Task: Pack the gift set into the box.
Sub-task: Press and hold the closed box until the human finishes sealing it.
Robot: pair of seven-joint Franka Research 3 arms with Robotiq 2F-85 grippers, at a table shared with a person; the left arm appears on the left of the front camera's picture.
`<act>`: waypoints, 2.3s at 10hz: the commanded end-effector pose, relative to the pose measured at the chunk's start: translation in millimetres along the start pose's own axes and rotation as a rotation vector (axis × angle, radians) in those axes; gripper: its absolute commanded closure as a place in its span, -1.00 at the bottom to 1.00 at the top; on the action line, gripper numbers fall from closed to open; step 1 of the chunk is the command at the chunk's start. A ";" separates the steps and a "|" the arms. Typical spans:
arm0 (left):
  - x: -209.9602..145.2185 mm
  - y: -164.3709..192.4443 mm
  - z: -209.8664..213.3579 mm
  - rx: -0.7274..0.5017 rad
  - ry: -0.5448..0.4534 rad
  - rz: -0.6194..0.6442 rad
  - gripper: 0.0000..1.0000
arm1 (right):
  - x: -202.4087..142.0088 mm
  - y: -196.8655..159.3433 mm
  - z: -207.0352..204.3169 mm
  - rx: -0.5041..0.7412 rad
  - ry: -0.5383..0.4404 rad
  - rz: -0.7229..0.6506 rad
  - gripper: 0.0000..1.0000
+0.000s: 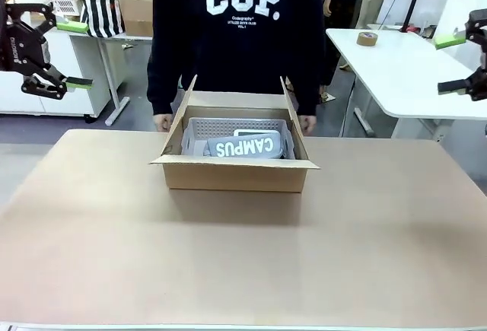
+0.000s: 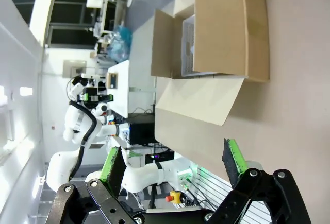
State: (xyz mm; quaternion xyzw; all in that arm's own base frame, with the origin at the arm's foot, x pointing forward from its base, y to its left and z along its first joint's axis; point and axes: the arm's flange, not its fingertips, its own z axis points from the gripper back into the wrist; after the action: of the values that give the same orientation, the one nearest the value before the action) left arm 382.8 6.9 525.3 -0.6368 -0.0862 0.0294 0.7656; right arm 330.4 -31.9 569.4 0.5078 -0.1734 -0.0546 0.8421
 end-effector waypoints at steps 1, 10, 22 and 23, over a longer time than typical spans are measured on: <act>-0.7 -1.4 -1.2 -0.023 0.002 -0.001 -1.00 | 3.4 4.9 -0.5 0.019 0.000 -0.007 -1.00; -0.7 -1.4 -1.2 -0.023 0.002 -0.001 -1.00 | 3.4 4.9 -0.5 0.019 0.000 -0.007 -1.00; -0.7 -1.4 -1.2 -0.023 0.002 -0.001 -1.00 | 3.4 4.9 -0.5 0.019 0.000 -0.007 -1.00; -0.7 -1.4 -1.2 -0.023 0.002 -0.001 -1.00 | 3.4 4.9 -0.5 0.019 0.000 -0.007 -1.00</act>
State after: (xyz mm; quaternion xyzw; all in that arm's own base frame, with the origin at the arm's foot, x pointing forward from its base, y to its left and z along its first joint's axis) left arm 382.6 6.4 525.3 -0.6372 -0.0851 0.0285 0.7655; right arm 330.1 -31.9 569.3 0.5077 -0.1726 -0.0545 0.8423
